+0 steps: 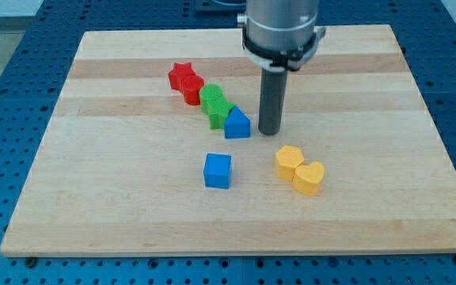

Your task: Move arm to the right side of the green circle

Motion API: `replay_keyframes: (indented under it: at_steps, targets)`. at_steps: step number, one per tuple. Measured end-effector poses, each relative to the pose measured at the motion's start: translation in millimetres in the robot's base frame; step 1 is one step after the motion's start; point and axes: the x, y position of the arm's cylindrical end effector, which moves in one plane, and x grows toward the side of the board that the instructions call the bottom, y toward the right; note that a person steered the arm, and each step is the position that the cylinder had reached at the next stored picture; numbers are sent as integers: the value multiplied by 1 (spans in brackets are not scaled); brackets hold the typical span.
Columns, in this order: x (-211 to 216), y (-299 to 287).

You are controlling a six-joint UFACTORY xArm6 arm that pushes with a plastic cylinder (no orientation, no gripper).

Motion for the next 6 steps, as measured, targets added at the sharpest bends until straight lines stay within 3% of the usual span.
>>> replay_keyframes:
  at_steps: [3,4,6]
  targets:
    - [20,-72]
    - [20,-67]
    - [9,8]
